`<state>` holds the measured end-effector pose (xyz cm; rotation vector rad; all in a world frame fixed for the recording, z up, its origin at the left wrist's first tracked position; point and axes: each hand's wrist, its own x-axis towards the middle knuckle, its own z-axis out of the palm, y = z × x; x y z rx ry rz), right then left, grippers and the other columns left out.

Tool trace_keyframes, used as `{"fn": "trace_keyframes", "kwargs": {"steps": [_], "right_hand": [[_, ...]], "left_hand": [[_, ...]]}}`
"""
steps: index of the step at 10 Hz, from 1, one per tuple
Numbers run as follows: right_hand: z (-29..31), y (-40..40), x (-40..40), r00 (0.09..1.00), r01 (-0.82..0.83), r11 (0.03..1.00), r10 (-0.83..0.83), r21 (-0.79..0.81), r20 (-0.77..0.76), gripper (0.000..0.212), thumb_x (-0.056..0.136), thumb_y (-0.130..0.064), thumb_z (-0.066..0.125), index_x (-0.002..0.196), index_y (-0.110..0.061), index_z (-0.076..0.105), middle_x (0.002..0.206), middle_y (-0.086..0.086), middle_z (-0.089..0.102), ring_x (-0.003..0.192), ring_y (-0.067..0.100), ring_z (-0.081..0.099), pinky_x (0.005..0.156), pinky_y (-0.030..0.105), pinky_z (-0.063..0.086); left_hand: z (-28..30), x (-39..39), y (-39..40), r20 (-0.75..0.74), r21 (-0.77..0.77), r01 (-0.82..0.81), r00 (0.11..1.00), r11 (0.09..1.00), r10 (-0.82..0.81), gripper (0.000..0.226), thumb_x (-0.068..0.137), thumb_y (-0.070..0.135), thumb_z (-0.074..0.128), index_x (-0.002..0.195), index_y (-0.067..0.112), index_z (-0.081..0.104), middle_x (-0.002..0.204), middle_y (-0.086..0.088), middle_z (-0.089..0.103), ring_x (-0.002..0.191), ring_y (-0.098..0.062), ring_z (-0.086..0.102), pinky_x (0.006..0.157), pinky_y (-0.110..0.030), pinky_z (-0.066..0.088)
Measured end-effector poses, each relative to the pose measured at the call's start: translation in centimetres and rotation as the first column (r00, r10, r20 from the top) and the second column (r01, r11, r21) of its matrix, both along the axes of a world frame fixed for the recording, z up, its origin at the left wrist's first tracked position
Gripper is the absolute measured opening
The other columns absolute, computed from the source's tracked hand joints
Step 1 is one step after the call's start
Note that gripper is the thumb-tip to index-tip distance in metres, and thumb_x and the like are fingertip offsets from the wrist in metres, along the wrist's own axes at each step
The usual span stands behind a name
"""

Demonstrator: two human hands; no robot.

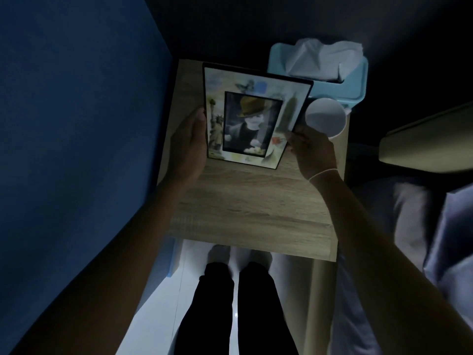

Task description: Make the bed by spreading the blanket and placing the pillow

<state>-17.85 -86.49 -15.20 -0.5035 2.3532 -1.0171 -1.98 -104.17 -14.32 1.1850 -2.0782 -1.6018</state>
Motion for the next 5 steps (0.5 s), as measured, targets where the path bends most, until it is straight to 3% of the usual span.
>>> {"fn": "trace_keyframes", "kwargs": {"steps": [1,2,3,4,5], "right_hand": [[-0.7,0.7,2.4,0.993,0.048,0.999,-0.047,0.0,-0.11,0.025,0.097,-0.018,0.047,0.111,-0.015,0.068,0.107,0.009,0.072,0.101,0.023,0.064,0.083,0.023,0.044],[-1.7,1.0,5.0,0.987,0.059,0.997,-0.067,-0.056,-0.147,0.034,0.097,-0.007,0.042,0.125,-0.011,0.06,0.113,0.012,0.069,0.098,0.019,0.062,0.081,0.012,0.039],[-2.5,1.1,6.2,0.99,0.062,0.997,-0.067,-0.044,-0.127,0.041,0.097,-0.005,0.038,0.136,-0.012,0.051,0.118,0.012,0.067,0.101,0.022,0.062,0.085,0.014,0.04],[-3.4,1.6,6.5,0.987,0.074,0.996,-0.08,-0.045,-0.139,0.043,0.097,-0.005,0.037,0.138,-0.012,0.048,0.121,0.013,0.065,0.105,0.029,0.063,0.087,0.02,0.042],[-4.0,2.2,7.5,0.976,0.125,0.991,-0.131,-0.048,-0.175,0.042,0.098,-0.009,0.04,0.14,-0.009,0.043,0.119,0.016,0.065,0.103,0.029,0.063,0.085,0.011,0.037]], "left_hand": [[-1.6,0.6,0.4,0.134,0.014,0.056,0.989,0.998,-0.057,0.042,0.102,0.022,0.03,0.142,0.02,0.042,0.136,0.006,0.052,0.106,0.01,0.05,0.082,0.007,0.033],[-2.7,1.1,1.3,0.157,0.022,0.046,0.986,0.999,-0.049,0.043,0.101,0.017,0.031,0.144,0.022,0.038,0.135,0.006,0.053,0.101,0.013,0.05,0.075,0.009,0.032],[-2.9,1.4,1.7,0.153,0.01,0.06,0.986,0.998,-0.06,0.045,0.101,0.017,0.031,0.145,0.025,0.035,0.128,0.013,0.051,0.077,0.027,0.049,0.068,0.006,0.036],[-3.1,1.6,1.9,0.131,-0.016,0.07,0.989,0.997,-0.068,0.045,0.101,0.016,0.031,0.145,0.026,0.035,0.126,0.008,0.057,0.078,0.015,0.052,0.071,-0.009,0.042],[-3.0,1.7,2.4,0.173,-0.068,0.059,0.984,0.996,-0.047,0.046,0.101,0.018,0.03,0.147,0.02,0.03,0.134,-0.002,0.055,0.108,-0.008,0.057,0.091,-0.022,0.042]]}}
